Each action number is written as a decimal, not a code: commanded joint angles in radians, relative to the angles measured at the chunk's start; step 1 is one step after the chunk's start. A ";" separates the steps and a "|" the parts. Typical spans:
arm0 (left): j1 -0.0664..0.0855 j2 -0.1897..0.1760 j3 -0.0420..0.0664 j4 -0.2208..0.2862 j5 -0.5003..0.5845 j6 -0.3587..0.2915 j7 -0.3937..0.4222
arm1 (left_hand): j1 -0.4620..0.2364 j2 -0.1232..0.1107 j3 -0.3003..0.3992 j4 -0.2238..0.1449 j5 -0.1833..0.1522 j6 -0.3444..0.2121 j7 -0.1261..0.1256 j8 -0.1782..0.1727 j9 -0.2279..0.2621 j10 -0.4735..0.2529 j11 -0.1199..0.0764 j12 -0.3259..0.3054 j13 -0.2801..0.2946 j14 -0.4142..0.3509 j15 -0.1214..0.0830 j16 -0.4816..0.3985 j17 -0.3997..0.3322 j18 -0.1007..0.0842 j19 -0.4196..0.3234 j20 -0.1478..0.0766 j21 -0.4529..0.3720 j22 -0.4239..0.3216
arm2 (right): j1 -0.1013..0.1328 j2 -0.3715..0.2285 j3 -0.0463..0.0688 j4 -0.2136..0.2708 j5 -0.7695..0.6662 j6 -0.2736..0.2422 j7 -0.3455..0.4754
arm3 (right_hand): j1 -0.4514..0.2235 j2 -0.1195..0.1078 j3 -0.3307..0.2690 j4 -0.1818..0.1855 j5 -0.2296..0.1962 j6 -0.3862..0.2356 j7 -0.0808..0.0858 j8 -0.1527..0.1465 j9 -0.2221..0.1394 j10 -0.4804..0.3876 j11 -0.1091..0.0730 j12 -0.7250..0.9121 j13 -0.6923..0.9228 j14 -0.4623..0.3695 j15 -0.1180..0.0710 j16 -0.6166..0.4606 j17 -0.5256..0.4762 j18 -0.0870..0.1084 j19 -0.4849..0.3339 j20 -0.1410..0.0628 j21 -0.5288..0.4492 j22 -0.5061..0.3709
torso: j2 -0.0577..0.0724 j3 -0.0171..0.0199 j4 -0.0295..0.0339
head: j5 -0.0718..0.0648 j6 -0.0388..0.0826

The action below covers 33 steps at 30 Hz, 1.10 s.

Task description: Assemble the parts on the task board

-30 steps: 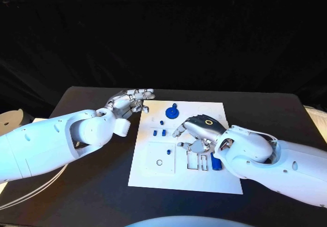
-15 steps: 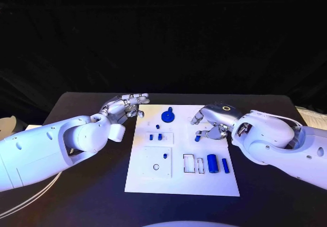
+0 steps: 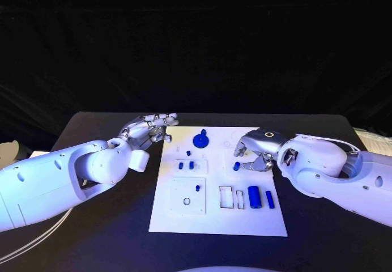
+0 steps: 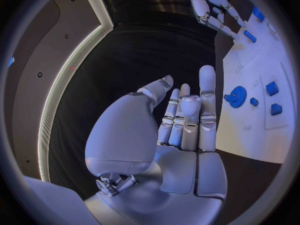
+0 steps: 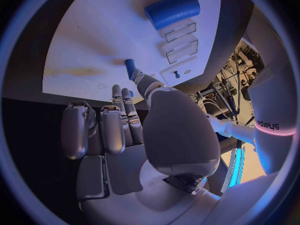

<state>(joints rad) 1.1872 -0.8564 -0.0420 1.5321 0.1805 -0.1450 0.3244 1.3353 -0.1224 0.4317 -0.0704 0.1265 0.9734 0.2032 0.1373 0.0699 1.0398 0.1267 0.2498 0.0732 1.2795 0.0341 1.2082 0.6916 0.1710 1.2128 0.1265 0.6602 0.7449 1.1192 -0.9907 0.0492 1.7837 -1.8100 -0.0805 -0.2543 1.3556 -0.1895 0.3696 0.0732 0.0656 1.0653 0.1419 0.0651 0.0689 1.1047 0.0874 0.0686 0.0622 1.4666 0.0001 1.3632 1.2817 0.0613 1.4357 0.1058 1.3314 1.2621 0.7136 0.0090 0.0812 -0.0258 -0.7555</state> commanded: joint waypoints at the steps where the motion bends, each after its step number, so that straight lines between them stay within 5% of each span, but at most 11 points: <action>1: 0.001 -0.001 0.001 0.002 -0.006 0.022 0.003 | 0.005 0.001 -0.003 -0.005 0.006 -0.008 -0.002 0.003 0.001 -0.009 -0.001 0.007 0.001 -0.005 -0.001 0.003 -0.001 0.011 -0.005 0.001 -0.001 -0.002 | -0.003 0.003 -0.001 -0.001 -0.018 0.067 -0.008 | 0.006 -0.002 -0.008 0.000 -0.003 0.006 -0.002 0.000 -0.001 0.008 0.000 0.007 0.002 0.052 0.008 -0.004 -0.002 0.012 0.000 0.006 -0.004 -0.001 | 0.000 0.0009 -0.0010 | 0.004 -0.002; 22: 0.000 0.000 0.001 -0.003 -0.006 0.025 -0.002 | 0.005 0.001 -0.003 -0.005 0.006 -0.008 -0.002 0.003 0.001 -0.009 -0.001 0.007 0.001 -0.005 -0.001 0.003 -0.001 0.011 -0.005 0.001 -0.001 -0.002 | -0.012 0.037 -0.005 -0.026 -0.010 0.074 0.015 | 0.042 0.039 0.022 0.008 -0.006 0.038 0.002 0.002 0.000 0.049 0.001 0.013 0.000 0.054 0.007 -0.002 -0.004 0.011 0.005 0.005 -0.002 0.002 | 0.001 0.0012 -0.0007 | 0.011 -0.008; 33: 0.000 0.000 0.001 -0.004 -0.006 0.029 -0.002 | 0.005 0.001 -0.003 -0.005 0.006 -0.008 -0.002 0.003 0.001 -0.009 -0.001 0.007 0.001 -0.005 -0.001 0.003 -0.001 0.011 -0.005 0.001 -0.001 -0.002 | -0.017 0.047 -0.006 -0.035 -0.012 0.094 0.014 | 0.054 0.048 0.068 0.011 -0.012 0.089 -0.008 0.014 0.008 0.111 -0.015 0.021 0.005 0.055 -0.007 -0.001 -0.008 0.009 0.012 -0.005 0.006 0.012 | 0.000 0.0003 -0.0003 | 0.014 -0.015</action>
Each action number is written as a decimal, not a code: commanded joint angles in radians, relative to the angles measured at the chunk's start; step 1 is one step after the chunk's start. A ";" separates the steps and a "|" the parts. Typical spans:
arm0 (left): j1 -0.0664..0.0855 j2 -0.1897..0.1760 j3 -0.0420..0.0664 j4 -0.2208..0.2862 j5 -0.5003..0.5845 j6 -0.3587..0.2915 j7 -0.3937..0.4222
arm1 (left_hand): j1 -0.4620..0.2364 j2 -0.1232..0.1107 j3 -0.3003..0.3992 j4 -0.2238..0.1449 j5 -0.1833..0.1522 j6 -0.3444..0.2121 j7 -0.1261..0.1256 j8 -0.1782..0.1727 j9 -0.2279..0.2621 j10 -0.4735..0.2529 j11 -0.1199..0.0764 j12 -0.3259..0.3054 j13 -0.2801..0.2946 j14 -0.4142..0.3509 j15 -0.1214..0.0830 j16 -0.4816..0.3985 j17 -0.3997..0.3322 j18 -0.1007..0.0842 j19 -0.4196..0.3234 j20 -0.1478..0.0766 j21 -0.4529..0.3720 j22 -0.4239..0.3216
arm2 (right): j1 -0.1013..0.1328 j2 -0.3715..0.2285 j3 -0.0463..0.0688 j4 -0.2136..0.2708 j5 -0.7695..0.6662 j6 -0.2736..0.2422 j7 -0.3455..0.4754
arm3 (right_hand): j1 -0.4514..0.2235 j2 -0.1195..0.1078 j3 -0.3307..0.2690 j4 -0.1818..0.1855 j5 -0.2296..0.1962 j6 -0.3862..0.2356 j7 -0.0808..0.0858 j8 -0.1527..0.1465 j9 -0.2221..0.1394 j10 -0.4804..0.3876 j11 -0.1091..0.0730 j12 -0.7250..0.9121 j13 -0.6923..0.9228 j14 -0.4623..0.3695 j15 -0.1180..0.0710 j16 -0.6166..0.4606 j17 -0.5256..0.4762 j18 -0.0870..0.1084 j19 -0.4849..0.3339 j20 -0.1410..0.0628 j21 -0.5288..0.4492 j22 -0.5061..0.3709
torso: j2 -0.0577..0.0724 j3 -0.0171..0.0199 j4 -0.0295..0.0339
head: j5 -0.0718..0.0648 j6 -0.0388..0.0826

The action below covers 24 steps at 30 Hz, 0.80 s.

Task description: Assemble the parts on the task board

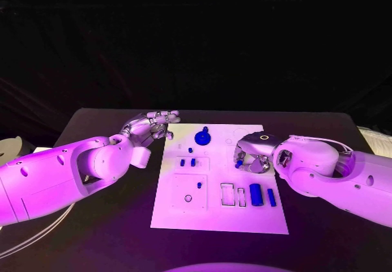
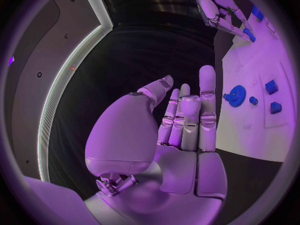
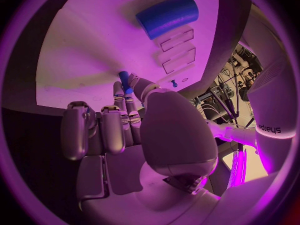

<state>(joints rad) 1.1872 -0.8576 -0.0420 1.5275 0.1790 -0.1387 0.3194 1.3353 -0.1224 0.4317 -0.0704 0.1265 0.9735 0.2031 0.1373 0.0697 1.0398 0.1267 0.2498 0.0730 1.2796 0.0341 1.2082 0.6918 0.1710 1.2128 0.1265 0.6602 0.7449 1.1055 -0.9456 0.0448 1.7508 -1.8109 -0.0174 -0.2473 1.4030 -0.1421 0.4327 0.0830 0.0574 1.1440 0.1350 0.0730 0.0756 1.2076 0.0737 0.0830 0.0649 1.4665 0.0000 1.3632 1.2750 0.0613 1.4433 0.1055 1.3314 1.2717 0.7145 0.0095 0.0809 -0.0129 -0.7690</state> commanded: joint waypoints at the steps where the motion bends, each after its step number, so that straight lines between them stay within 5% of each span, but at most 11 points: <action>1: 0.001 0.001 0.001 0.001 -0.004 0.023 0.003 | 0.005 0.001 -0.003 -0.005 0.006 -0.008 -0.002 0.003 0.001 -0.009 -0.001 0.007 0.001 -0.005 -0.001 0.003 -0.001 0.011 -0.005 0.001 -0.001 -0.002 | -0.003 0.003 -0.002 -0.002 -0.012 0.030 0.007 | 0.007 0.000 0.007 0.001 -0.004 0.012 -0.002 0.006 0.001 0.010 -0.002 0.006 0.002 0.055 -0.007 -0.001 -0.001 0.009 0.004 -0.005 0.006 0.002 | -0.001 -0.0001 0.0001 | 0.001 -0.001; 7: 0.001 0.001 0.001 0.000 -0.004 0.022 0.003 | 0.005 0.001 -0.003 -0.005 0.006 -0.008 -0.002 0.003 0.001 -0.009 -0.001 0.007 0.001 -0.005 -0.001 0.003 -0.001 0.011 -0.005 0.001 -0.001 -0.002 | -0.004 0.008 -0.002 -0.006 -0.017 0.020 0.006 | 0.007 0.000 0.015 0.001 -0.004 0.020 -0.005 0.007 0.003 0.020 -0.006 0.005 0.002 0.055 -0.011 0.001 -0.001 0.009 0.006 -0.009 0.008 0.004 | -0.001 0.0002 -0.0003 | 0.005 -0.002; 14: 0.001 0.001 0.001 0.000 -0.004 0.022 0.003 | 0.005 0.002 -0.003 -0.005 0.006 -0.010 -0.002 0.006 0.001 -0.011 -0.001 0.011 0.001 -0.007 -0.001 0.003 -0.004 0.011 -0.006 0.002 -0.001 -0.002 | -0.006 0.010 -0.002 -0.005 -0.034 -0.048 -0.003 | 0.018 0.023 0.043 -0.003 -0.005 0.046 -0.015 0.012 0.009 0.049 -0.017 0.005 0.004 0.057 -0.022 0.009 0.008 0.006 0.012 -0.019 0.016 0.014 | -0.002 -0.0002 -0.0004 | 0.003 -0.001; 24: 0.001 0.003 0.001 -0.004 -0.004 0.021 0.002 | 0.005 0.003 -0.003 -0.006 0.006 -0.010 -0.002 0.006 0.002 -0.012 -0.001 0.011 0.001 -0.007 -0.001 0.003 -0.005 0.011 -0.006 0.002 -0.001 -0.002 | 0.000 -0.009 0.003 0.026 -0.024 -0.109 -0.005 | 0.022 0.027 0.053 -0.008 -0.005 0.052 -0.017 0.012 0.011 0.056 -0.019 0.003 0.003 0.057 -0.025 0.011 0.009 0.006 0.013 -0.023 0.018 0.016 | -0.003 -0.0009 -0.0001 | 0.002 0.002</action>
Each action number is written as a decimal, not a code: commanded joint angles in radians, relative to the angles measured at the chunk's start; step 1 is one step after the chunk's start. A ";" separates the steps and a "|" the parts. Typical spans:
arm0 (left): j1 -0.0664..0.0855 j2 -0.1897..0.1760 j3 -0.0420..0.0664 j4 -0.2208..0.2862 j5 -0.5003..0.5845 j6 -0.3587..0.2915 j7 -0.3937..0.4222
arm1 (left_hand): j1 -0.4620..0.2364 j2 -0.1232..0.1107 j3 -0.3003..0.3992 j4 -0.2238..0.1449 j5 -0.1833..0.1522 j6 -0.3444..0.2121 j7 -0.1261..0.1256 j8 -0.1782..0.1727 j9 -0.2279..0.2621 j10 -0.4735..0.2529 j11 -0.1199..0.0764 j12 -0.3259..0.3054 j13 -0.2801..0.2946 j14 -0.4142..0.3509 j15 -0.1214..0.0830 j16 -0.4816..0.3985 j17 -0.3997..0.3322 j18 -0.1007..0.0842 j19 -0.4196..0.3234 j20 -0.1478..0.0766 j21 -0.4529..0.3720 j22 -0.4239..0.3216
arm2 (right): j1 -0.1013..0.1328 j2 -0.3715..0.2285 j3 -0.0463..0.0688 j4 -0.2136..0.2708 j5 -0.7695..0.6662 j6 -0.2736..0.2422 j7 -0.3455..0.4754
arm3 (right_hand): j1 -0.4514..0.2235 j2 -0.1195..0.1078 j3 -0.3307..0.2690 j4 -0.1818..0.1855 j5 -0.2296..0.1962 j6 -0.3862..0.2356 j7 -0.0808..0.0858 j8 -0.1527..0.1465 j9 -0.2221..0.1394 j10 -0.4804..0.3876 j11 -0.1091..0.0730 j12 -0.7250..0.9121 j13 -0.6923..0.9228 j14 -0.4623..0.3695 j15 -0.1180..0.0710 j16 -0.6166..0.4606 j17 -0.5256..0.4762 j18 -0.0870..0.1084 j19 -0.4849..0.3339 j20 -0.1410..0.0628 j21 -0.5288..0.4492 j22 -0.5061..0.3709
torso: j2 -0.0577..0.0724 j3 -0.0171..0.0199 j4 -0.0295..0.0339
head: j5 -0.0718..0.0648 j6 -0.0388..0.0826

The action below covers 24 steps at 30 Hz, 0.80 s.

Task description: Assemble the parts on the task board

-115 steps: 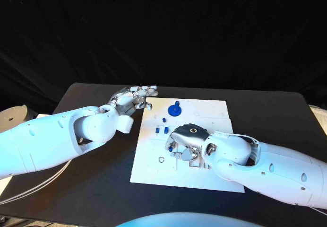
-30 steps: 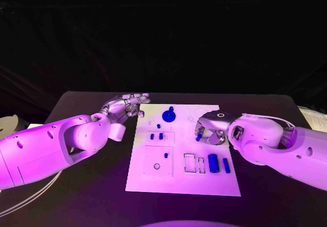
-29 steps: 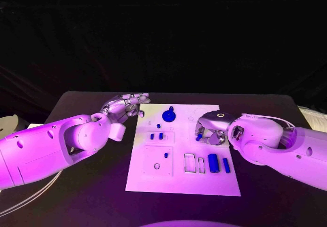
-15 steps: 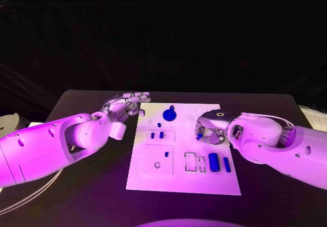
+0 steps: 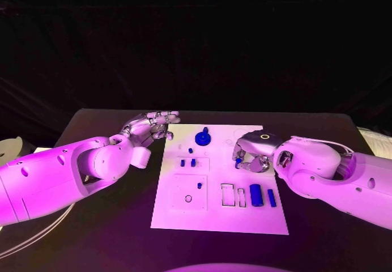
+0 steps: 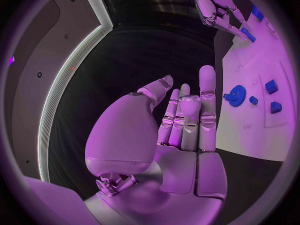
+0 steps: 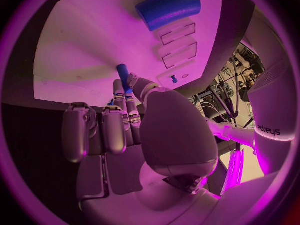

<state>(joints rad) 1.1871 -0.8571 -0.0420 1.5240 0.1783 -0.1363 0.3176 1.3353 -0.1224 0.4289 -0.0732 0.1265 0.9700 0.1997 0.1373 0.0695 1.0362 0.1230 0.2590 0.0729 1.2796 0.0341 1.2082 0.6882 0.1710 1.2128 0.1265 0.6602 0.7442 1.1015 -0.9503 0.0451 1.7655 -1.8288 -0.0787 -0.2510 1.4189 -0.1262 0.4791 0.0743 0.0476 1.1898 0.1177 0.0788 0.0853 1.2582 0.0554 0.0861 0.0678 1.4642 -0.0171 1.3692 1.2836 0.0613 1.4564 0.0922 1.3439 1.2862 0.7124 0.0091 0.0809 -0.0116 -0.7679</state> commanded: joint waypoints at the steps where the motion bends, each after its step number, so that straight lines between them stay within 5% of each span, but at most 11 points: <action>1: 0.001 0.002 0.001 -0.001 -0.004 0.019 0.004 | 0.005 0.003 -0.001 -0.003 0.006 -0.007 0.001 0.006 0.002 -0.008 0.003 0.002 0.001 -0.007 -0.001 0.003 -0.001 0.011 -0.006 0.002 -0.001 -0.001 | 0.006 -0.007 0.003 0.016 -0.002 -0.050 -0.002 | 0.006 0.011 0.007 0.001 0.005 0.007 0.000 0.007 0.002 0.005 -0.001 -0.001 0.000 0.059 -0.008 0.005 0.001 0.006 0.000 -0.010 0.005 0.002 | 0.000 -0.0007 -0.0003 | 0.001 0.001; 15: 0.000 0.004 0.001 -0.002 -0.004 0.011 0.003 | 0.006 0.004 0.000 -0.004 0.006 -0.007 0.001 0.007 0.002 -0.009 0.003 0.004 0.001 -0.008 -0.001 0.003 -0.002 0.011 -0.006 0.002 0.000 -0.001 | 0.033 -0.053 0.017 0.115 0.049 -0.054 -0.002 | 0.006 0.006 0.009 -0.003 0.004 0.008 0.000 0.006 0.002 0.005 -0.001 -0.004 0.000 0.059 -0.008 0.006 0.001 0.006 0.000 -0.011 0.005 0.001 | 0.001 0.0001 0.0008 | -0.003 0.009; 24: 0.000 0.008 0.001 -0.003 -0.004 0.012 0.004 | 0.006 0.004 0.000 -0.004 0.006 -0.007 0.001 0.007 0.002 -0.009 0.003 0.004 0.001 -0.008 -0.001 0.003 -0.002 0.011 -0.006 0.002 0.000 -0.001 | 0.018 0.026 0.018 0.156 0.041 -0.058 0.019 | 0.006 0.004 0.010 -0.004 0.004 0.007 0.001 0.005 0.002 0.004 0.000 -0.006 -0.001 0.059 -0.008 0.006 0.001 0.006 0.000 -0.011 0.005 0.001 | 0.000 -0.0012 0.0022 | 0.011 0.004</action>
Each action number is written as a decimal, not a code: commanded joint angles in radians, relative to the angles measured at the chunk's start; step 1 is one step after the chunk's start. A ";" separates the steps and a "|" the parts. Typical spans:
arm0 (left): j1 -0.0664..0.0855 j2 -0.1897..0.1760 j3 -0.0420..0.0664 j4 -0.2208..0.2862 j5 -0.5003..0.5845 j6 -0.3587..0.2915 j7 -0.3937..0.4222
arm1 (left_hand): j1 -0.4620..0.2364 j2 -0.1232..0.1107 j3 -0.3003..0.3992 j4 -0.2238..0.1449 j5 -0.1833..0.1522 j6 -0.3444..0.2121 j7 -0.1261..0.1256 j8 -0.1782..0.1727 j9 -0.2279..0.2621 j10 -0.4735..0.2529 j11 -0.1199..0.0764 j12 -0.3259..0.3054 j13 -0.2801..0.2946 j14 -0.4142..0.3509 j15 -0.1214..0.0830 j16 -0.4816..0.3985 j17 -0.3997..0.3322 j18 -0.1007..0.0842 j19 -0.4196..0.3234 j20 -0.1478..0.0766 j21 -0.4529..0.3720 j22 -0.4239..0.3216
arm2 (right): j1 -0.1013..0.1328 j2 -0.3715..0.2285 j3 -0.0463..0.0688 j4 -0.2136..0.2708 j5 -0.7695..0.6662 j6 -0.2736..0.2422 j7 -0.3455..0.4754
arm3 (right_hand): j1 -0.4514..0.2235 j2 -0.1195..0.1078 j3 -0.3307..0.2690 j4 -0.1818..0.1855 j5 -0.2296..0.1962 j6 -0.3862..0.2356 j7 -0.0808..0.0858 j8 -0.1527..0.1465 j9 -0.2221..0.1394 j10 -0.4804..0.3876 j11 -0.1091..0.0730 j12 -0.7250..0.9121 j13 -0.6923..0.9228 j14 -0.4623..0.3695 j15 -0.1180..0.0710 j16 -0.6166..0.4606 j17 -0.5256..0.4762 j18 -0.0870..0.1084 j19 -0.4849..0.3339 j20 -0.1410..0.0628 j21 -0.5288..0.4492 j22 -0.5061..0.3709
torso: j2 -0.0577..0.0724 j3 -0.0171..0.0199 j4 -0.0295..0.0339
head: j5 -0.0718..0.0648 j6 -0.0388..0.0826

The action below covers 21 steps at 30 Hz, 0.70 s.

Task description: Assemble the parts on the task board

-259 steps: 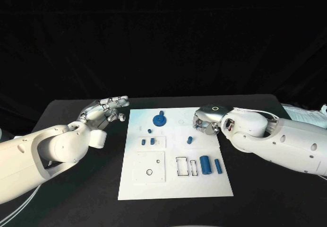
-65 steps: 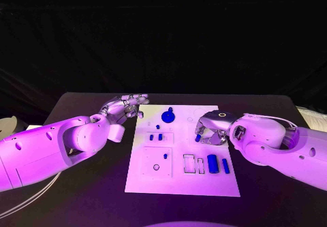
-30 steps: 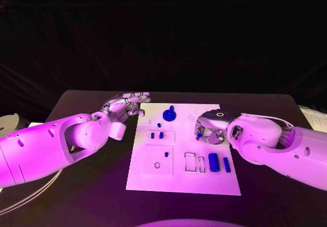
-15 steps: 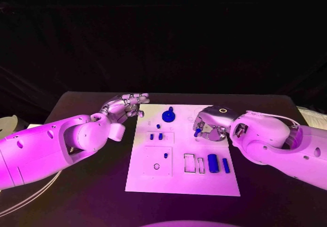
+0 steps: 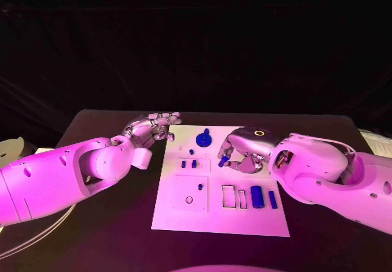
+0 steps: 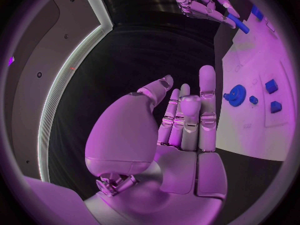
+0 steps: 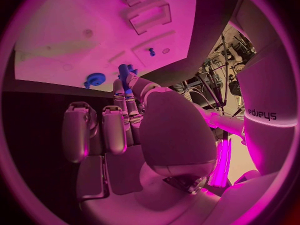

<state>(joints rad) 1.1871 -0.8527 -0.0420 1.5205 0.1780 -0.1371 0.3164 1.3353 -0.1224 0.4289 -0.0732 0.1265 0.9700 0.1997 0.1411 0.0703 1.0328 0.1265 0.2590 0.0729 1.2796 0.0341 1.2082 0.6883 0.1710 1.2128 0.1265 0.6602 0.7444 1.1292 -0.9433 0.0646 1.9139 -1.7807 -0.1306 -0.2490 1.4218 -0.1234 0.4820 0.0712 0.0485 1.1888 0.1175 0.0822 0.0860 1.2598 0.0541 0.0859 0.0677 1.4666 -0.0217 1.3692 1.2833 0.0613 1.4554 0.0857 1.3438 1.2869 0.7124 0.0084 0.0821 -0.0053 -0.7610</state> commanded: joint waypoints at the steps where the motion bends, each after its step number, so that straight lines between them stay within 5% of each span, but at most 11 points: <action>1: 0.000 0.004 0.001 0.001 -0.003 0.013 0.005 | 0.006 0.004 0.000 -0.004 0.006 -0.007 0.001 0.004 0.001 -0.005 -0.001 0.004 0.001 -0.008 -0.001 0.003 -0.002 0.011 -0.006 0.002 0.000 -0.001 | -0.016 0.033 -0.002 0.010 -0.012 -0.006 0.021 | 0.004 0.001 0.008 -0.002 0.004 0.008 0.001 0.000 0.002 0.002 0.001 -0.007 -0.001 0.057 -0.004 0.006 0.001 0.006 0.000 -0.005 0.004 0.000 | 0.000 -0.0006 0.0010 | 0.006 -0.003; 14: 0.000 0.007 0.001 0.005 -0.003 0.013 0.007 | 0.006 0.004 -0.001 -0.004 0.006 -0.009 0.002 0.004 0.001 -0.007 -0.001 0.005 0.001 -0.008 -0.001 0.004 -0.001 0.011 -0.007 0.002 0.000 -0.001 | -0.123 0.166 -0.018 -0.034 -0.036 0.000 0.070 | 0.005 0.000 0.012 -0.006 0.005 0.005 0.004 -0.003 0.001 -0.001 0.003 -0.012 -0.002 0.056 -0.003 0.005 -0.001 0.007 -0.001 -0.005 0.001 -0.004 | 0.001 -0.0003 -0.0023 | 0.020 -0.012; 21: 0.000 0.006 0.001 0.006 -0.003 0.014 0.007 | 0.006 0.004 -0.001 -0.004 0.006 -0.009 0.002 0.004 0.001 -0.007 -0.001 0.005 0.001 -0.008 -0.001 0.004 -0.001 0.011 -0.007 0.002 0.000 -0.001 | -0.144 0.193 -0.023 -0.067 -0.037 0.010 0.083 | 0.005 0.000 0.013 -0.006 0.005 0.005 0.004 -0.003 0.001 -0.001 0.003 -0.013 -0.002 0.056 -0.003 0.005 -0.002 0.007 -0.001 -0.005 0.001 -0.004 | 0.001 0.0001 -0.0015 | 0.025 -0.016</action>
<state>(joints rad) 1.1870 -0.8478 -0.0420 1.5239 0.1779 -0.1369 0.3164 1.3353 -0.1224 0.4289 -0.0732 0.1265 0.9700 0.1997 0.1411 0.0701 1.0328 0.1265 0.2590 0.0729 1.2796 0.0341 1.2082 0.6884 0.1710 1.2128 0.1265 0.6602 0.7445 0.9869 -0.7541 0.0422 1.8510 -1.8008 -0.1329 -0.1918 1.4214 -0.1238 0.4886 0.0643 0.0476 1.1895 0.1213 0.0730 0.0865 1.2597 0.0544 0.0785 0.0658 1.4666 -0.0217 1.3692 1.2830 0.0612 1.4554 0.0858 1.3438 1.2840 0.7138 0.0081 0.0803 0.0189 -0.7766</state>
